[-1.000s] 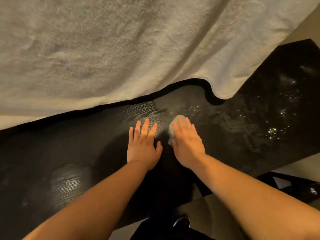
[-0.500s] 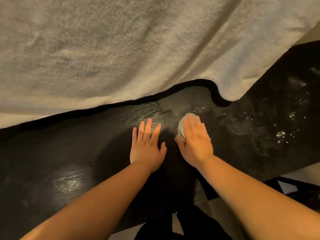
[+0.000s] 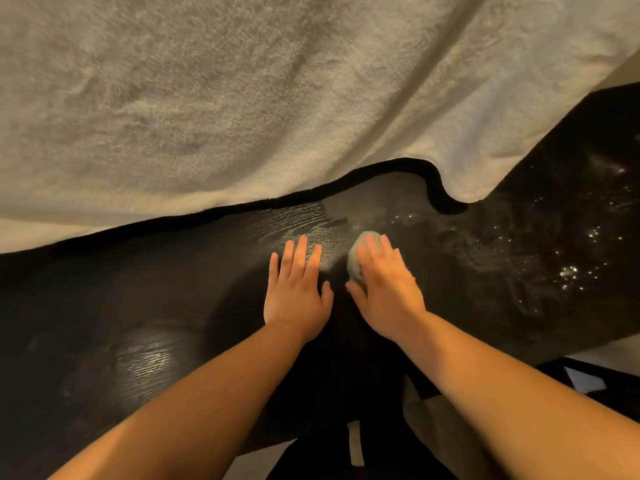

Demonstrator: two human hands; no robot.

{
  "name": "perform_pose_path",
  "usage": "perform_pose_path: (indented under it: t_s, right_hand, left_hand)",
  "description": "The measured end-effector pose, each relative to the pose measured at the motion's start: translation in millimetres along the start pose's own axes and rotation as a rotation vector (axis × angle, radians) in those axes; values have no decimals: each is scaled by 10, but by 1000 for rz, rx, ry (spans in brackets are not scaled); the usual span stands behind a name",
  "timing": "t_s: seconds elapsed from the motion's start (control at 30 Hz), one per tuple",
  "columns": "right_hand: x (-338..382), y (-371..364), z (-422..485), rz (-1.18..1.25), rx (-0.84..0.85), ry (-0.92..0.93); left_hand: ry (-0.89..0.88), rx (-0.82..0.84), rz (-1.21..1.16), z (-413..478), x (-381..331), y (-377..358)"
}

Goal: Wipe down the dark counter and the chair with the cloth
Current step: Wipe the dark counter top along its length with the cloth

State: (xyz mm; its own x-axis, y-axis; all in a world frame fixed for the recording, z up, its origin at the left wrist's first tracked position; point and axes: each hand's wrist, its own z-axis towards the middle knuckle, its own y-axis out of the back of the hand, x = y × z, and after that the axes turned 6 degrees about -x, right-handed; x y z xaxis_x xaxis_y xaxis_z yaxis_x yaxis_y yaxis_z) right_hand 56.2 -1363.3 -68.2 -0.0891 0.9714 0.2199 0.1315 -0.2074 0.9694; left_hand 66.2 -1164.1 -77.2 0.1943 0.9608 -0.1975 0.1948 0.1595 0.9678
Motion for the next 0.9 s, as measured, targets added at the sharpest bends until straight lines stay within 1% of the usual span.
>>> perform_pose_path:
  t_s: [0.03,0.1,0.13,0.17,0.2,0.23,0.33,0.43,0.47,0.5,0.53,0.63,0.67,0.7,0.73,0.8,0.87,0.9]
  right_hand:
    - [102,-84,-131,-54,16,101]
    - [117,-115,-216,-153,57,239]
    - [36,-97,-159,-137,68,267]
    - [-67,-68,-97,-71,63,252]
    - [-186,-18,-37,26,66,177]
    - [-305,44,13,73,49,97]
    - [-656,137,169,16,-9,-70]
    - [-554,135,323,13,-16,-251]
    - [-436,113,328,6,-14,-271]
    - [-302,92,289,0,-14,-236]
    - [-188,57,206,-8,-4,-143]
    - [-176,20,-91,-51,85,201]
    - [-291,47,-87,-64,115,254]
    - [-422,77,-31,-70,116,253]
    - [-548,107,56,-67,102,192]
    - [-732,162,309,-51,33,-30]
    - [-751,208,600,-44,-18,-209]
    - [-687,197,716,-32,-49,-259]
  left_hand:
    - [-1,2,-9,6,-1,8]
    - [-1,6,-24,25,0,17]
    - [0,6,-25,30,4,13]
    - [1,8,-23,28,8,14]
    - [4,8,-20,22,8,22]
    - [7,5,-19,13,4,24]
    - [13,5,-32,7,-19,48]
    - [22,-24,-42,18,-11,49]
    - [24,-35,-40,19,-8,49]
    - [28,-39,-47,21,-8,45]
    - [39,-36,-60,24,-9,40]
    - [122,-43,-102,100,-48,54]
    - [161,-57,-114,155,-68,68]
    - [199,-68,-124,212,-88,79]
    - [234,-78,-131,267,-109,89]
    - [269,-96,-113,335,-141,83]
    - [267,-82,-75,358,-171,58]
    - [265,-73,-60,364,-179,45]
